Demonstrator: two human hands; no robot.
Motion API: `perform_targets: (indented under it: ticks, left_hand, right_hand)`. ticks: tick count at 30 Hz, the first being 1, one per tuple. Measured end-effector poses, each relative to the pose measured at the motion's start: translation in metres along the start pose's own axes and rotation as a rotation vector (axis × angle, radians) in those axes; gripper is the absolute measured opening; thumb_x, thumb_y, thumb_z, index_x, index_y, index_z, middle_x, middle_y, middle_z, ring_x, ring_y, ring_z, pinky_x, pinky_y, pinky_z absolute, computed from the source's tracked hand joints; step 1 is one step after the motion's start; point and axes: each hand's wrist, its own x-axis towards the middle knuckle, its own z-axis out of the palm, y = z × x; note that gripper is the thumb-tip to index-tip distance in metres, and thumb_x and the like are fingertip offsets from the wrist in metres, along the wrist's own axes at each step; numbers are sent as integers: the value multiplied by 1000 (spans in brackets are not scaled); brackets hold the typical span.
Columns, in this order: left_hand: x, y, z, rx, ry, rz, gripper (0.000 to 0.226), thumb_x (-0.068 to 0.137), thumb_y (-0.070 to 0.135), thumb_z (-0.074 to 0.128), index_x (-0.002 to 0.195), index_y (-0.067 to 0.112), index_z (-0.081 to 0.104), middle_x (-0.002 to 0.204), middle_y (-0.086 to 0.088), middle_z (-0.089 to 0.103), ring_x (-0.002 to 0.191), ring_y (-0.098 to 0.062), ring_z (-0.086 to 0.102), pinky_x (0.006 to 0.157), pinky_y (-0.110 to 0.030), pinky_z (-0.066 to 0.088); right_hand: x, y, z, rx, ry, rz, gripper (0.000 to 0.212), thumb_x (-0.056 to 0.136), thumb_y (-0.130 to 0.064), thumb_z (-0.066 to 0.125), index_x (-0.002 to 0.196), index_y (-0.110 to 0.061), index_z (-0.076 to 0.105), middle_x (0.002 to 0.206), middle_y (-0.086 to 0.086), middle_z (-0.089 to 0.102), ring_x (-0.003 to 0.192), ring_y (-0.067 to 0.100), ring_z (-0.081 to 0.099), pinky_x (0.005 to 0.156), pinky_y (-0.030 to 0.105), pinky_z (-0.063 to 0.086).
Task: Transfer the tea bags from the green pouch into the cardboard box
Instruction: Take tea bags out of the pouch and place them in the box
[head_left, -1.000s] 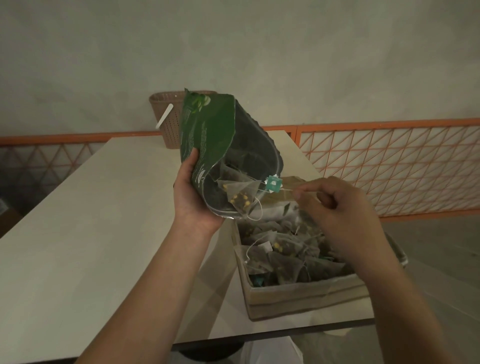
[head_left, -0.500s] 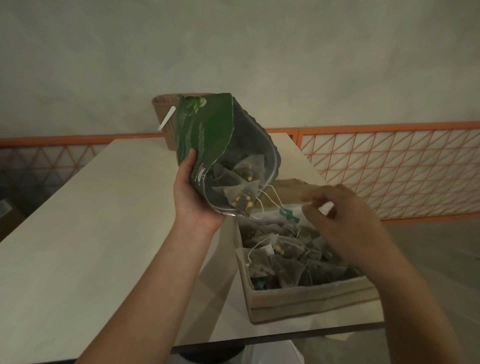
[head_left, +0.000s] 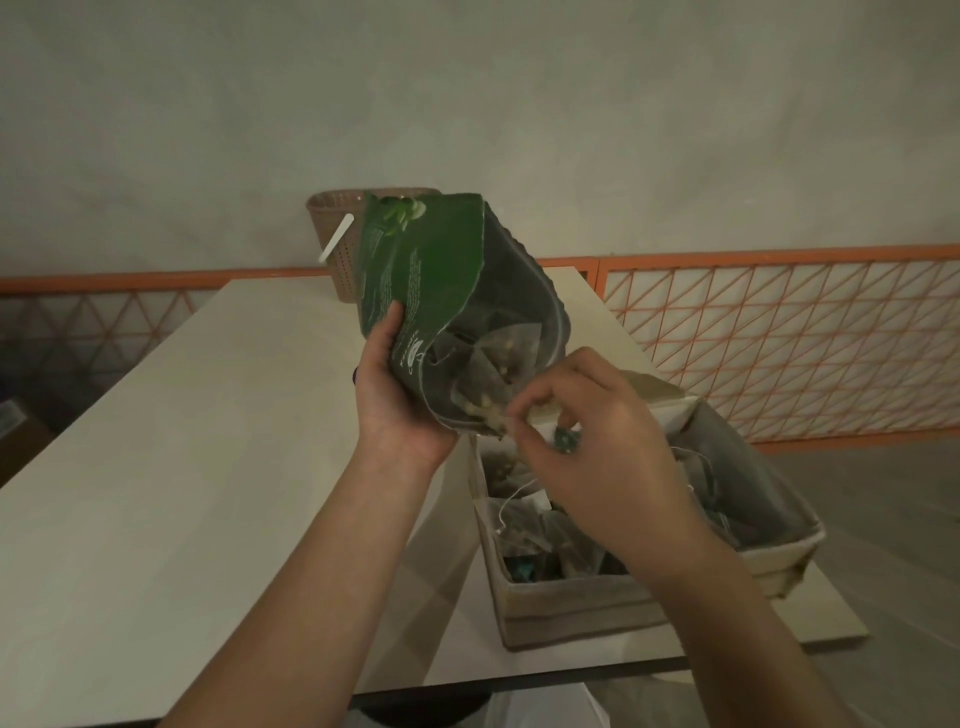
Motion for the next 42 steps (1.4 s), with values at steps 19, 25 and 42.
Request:
perform_targets:
  ticks: [19,25,42]
  left_hand:
    - [7,7,-4,-23,-66,-6,59,98,47,49,150,19,49,154,-12,49,141,-37,46,116,-54,36]
    - [4,8,1,-13,-70,-4,58,99,49,47,149,20,50,152,-12,51,139,-37,48,112,-54,42]
    - [10,11,-9,12,-76,-32,60,97,48,52,150,20,48,155,-12,47,142,-38,44,119,-55,31]
  right_hand:
    - [-25,38,-46,110,-122,180,19,78,-18,57,65,-31,53,68,-11,59,69,5,57,62,12,44]
    - [-24,39,-43,128,-116,311,10,86,-23,55,81,-31,60,52,-3,58,45,15,50,45,36,41]
    - [-21,29,-42,224,98,395,10,84,-17,72,82,-21,64,73,-11,66,64,3,60,53,11,45]
